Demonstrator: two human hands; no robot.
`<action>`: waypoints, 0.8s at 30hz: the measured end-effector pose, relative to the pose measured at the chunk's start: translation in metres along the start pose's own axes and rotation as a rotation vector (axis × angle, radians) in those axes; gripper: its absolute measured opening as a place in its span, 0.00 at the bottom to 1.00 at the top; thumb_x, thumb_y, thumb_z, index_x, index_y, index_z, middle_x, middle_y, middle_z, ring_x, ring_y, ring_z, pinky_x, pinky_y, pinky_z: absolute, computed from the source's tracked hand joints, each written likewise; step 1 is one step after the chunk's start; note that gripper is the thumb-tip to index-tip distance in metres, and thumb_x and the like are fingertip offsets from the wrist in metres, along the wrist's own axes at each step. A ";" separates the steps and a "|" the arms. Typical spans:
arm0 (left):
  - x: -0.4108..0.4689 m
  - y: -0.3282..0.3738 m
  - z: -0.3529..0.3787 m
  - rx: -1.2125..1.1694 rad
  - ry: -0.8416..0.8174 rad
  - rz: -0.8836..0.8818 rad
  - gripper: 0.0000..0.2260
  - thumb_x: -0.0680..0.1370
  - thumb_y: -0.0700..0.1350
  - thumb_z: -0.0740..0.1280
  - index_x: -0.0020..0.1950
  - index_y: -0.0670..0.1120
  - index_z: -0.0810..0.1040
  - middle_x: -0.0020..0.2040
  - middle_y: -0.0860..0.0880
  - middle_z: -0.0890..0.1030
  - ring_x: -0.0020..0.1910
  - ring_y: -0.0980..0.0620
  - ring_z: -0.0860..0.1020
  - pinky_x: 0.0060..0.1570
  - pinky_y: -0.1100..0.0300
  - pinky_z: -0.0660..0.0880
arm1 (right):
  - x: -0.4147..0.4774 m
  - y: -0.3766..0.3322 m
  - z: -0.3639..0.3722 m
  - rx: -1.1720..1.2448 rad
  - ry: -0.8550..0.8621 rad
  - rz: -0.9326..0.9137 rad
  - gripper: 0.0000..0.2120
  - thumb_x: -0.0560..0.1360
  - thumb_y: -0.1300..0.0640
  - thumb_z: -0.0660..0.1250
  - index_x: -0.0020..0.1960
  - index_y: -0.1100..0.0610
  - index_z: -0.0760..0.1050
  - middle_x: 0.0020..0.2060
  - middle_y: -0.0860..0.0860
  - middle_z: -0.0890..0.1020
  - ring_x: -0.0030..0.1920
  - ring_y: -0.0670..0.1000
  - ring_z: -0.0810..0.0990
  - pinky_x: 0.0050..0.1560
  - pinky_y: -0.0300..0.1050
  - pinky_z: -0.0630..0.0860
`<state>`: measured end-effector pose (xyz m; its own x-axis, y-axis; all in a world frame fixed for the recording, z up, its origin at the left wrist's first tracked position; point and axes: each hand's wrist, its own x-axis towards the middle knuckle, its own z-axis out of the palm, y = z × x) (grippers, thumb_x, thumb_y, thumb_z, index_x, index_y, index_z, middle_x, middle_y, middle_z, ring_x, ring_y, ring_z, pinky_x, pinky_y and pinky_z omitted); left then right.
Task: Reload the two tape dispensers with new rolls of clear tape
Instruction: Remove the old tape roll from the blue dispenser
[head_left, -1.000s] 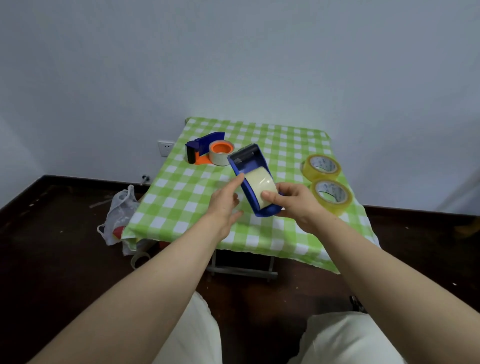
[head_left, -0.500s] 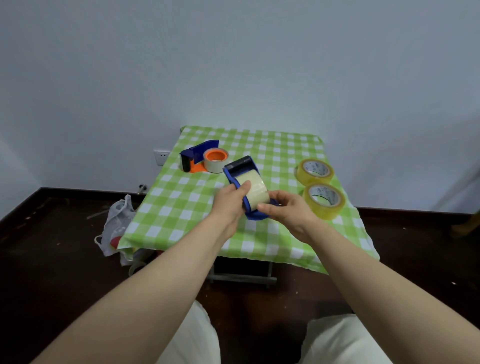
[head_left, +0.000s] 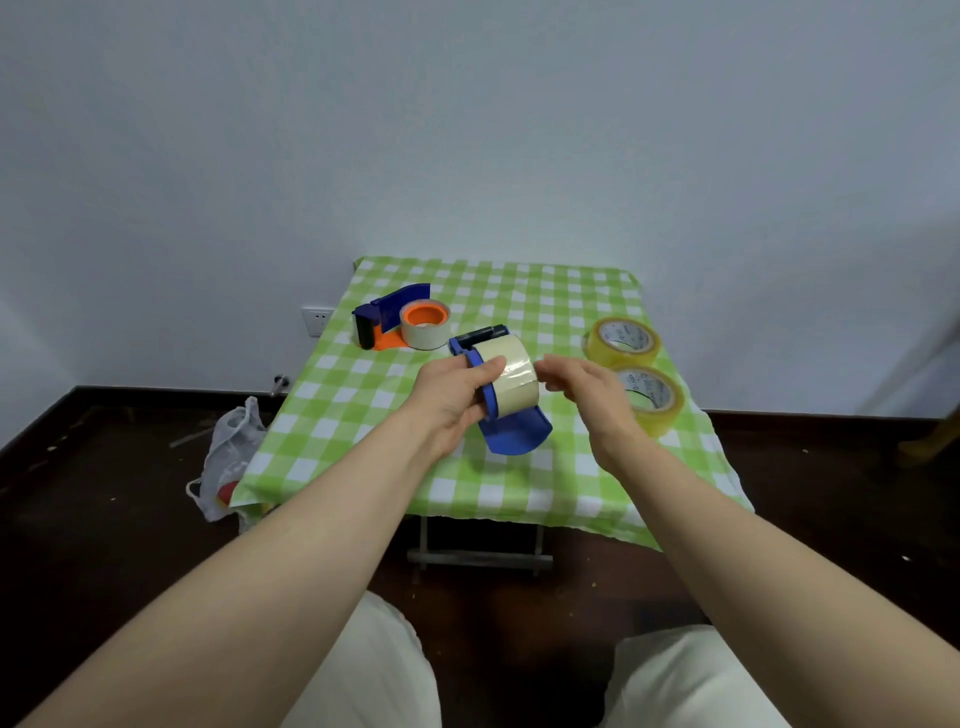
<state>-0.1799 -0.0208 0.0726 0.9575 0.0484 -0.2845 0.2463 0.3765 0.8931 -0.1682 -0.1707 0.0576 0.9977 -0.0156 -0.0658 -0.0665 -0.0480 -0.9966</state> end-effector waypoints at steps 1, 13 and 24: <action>0.000 -0.001 0.000 0.012 0.002 0.000 0.15 0.76 0.35 0.66 0.62 0.35 0.75 0.52 0.40 0.81 0.47 0.45 0.81 0.43 0.55 0.81 | 0.000 -0.005 0.001 -0.002 -0.030 -0.007 0.08 0.73 0.51 0.69 0.45 0.56 0.81 0.40 0.47 0.82 0.40 0.43 0.77 0.45 0.34 0.70; 0.009 -0.001 -0.016 0.070 0.117 0.081 0.09 0.74 0.42 0.70 0.53 0.40 0.79 0.45 0.45 0.83 0.43 0.47 0.81 0.46 0.54 0.79 | 0.011 -0.006 0.009 0.169 -0.067 0.008 0.03 0.73 0.63 0.69 0.40 0.58 0.77 0.36 0.52 0.79 0.37 0.49 0.76 0.36 0.40 0.73; 0.025 0.014 -0.032 -0.092 0.269 0.073 0.07 0.79 0.38 0.62 0.41 0.43 0.76 0.31 0.46 0.82 0.33 0.48 0.79 0.40 0.55 0.75 | 0.059 0.035 -0.013 -0.772 -0.008 -0.181 0.09 0.76 0.61 0.65 0.55 0.60 0.79 0.51 0.54 0.82 0.51 0.54 0.79 0.49 0.42 0.71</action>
<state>-0.1570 0.0156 0.0666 0.8947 0.3174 -0.3142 0.1522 0.4447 0.8826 -0.1118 -0.1861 0.0193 0.9937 0.0656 0.0908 0.1099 -0.7280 -0.6767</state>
